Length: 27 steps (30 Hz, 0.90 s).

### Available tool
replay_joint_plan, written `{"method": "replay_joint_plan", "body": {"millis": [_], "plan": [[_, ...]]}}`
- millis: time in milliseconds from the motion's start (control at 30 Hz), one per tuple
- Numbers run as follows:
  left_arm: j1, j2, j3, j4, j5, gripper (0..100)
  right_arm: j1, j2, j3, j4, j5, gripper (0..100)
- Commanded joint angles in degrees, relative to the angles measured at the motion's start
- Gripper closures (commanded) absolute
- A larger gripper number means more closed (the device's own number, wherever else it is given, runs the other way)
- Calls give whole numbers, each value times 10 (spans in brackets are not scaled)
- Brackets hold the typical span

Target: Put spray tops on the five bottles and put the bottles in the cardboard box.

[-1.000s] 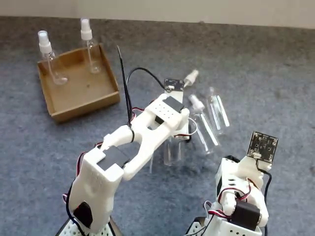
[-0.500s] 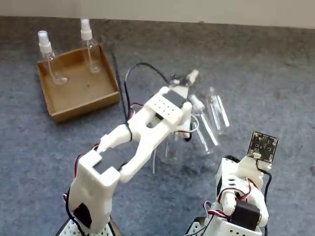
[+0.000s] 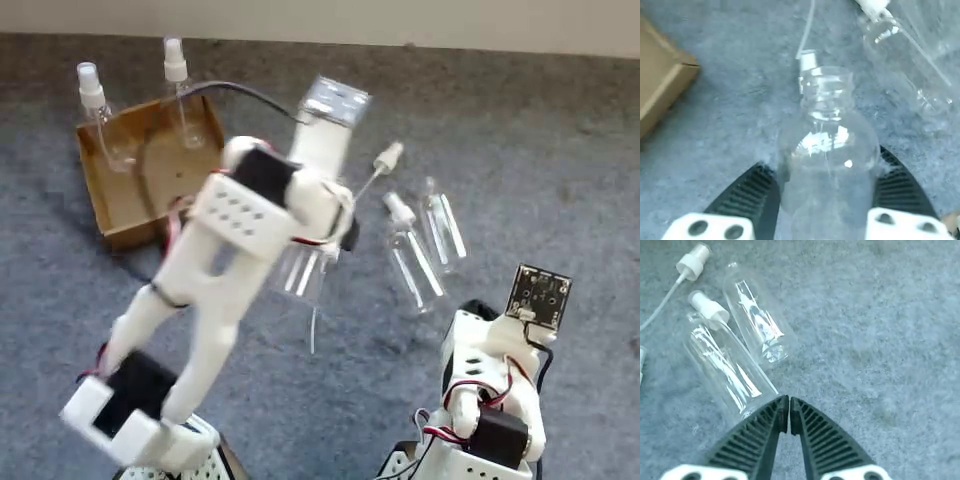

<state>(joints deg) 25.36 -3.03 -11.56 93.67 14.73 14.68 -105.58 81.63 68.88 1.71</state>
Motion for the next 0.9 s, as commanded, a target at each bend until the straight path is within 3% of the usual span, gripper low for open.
{"method": "replay_joint_plan", "body": {"millis": [0,267,533,667,867], "plan": [[-53,-97,-27,31,-10,853,5,2,-2,-42,0,995],[-125,-209,25,45,-12,849,4,2,-2,-59,0,995],[-182,-366,200,36,-155,849,3,2,-2,-87,0,995],[-213,-442,331,-51,-176,849,-53,2,-1,-81,0,995],[-215,-556,573,-246,-175,849,-181,2,32,-73,0,995]]}}
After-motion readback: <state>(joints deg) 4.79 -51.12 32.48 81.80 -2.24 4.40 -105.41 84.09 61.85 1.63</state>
